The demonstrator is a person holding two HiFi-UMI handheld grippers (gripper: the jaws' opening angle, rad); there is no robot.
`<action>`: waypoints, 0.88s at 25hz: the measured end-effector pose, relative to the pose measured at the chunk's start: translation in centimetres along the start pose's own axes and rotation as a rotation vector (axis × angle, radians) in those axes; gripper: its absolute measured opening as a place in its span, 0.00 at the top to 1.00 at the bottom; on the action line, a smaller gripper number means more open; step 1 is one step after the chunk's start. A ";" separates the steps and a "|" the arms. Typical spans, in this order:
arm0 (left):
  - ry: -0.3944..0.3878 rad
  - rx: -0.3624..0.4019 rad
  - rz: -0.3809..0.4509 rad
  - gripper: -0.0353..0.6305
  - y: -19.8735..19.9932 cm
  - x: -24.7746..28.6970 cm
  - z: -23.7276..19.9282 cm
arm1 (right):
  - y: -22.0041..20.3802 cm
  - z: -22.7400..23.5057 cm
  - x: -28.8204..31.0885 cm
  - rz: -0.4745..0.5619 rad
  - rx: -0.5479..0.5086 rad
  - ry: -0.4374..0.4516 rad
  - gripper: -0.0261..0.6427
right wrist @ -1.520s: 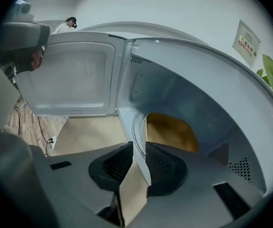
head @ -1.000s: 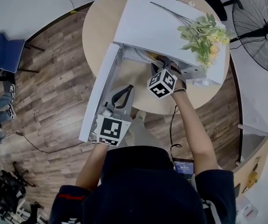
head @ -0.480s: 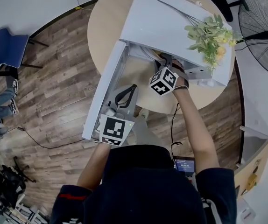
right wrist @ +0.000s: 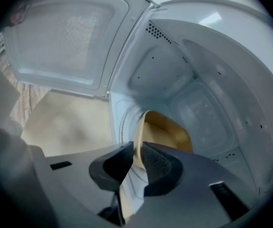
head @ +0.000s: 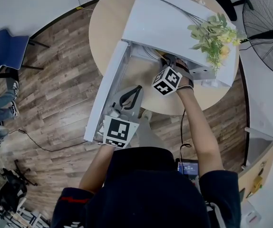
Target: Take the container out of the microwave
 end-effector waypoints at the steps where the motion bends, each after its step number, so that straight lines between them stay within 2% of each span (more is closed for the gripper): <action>1: -0.003 0.000 0.001 0.92 0.1 0.1 0.1 | -0.1 0.0 0.0 -0.004 -0.002 0.003 0.88; 8: -0.011 0.005 0.014 0.92 0.6 0.2 0.3 | -0.2 -0.2 -0.4 -0.027 -0.047 0.037 0.90; 22: -0.017 0.013 0.032 0.92 1.4 0.1 0.0 | -0.1 -1.5 -2.9 0.020 -0.085 0.084 0.92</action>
Point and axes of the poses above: the fingertips, and each gripper's own axes: x forward along the fingers, z to its right, y out of its top, the point moved 6 cm from there along -x, backward along the fingers, and after that the axes turned 10 degrees about y, right-handed, at the moved point
